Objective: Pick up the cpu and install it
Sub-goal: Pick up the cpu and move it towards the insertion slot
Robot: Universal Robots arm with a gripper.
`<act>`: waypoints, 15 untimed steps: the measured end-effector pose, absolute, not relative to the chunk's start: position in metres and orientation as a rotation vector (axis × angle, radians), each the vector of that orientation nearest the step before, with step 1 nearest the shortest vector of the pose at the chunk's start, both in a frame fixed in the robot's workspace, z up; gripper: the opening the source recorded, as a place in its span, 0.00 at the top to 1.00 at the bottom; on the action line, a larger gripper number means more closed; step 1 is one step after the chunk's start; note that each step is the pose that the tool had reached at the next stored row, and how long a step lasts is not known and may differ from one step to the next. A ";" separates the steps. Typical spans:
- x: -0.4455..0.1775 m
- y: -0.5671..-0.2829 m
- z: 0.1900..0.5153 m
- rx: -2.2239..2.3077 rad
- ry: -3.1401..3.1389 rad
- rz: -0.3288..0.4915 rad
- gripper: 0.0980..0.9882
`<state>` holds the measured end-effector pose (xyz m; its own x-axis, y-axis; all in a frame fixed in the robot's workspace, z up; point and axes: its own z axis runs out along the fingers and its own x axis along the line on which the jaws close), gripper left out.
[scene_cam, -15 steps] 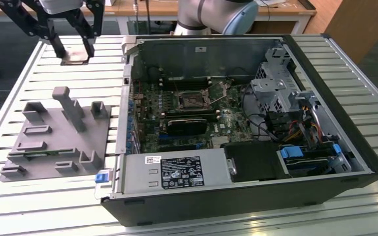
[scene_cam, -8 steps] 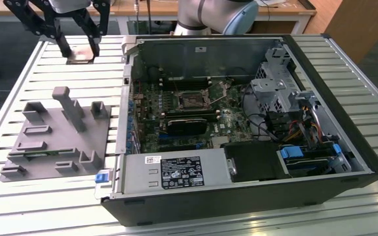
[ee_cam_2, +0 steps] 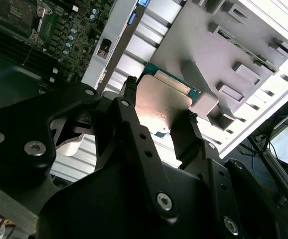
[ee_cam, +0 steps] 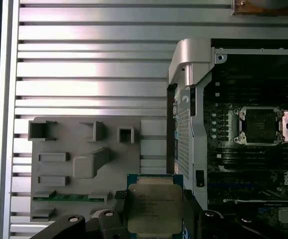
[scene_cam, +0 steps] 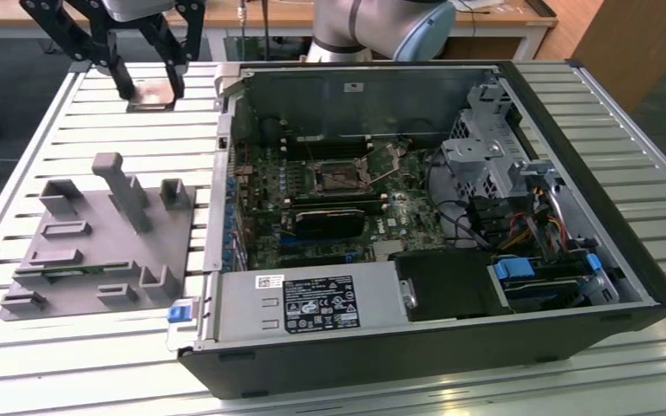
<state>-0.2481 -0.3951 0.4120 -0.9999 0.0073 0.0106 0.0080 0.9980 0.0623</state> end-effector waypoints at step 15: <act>-0.228 -0.389 0.412 -0.012 -3.130 -0.098 0.52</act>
<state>-0.2283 -0.3891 0.4121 -0.9999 0.0074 0.0106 0.0080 0.9980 0.0623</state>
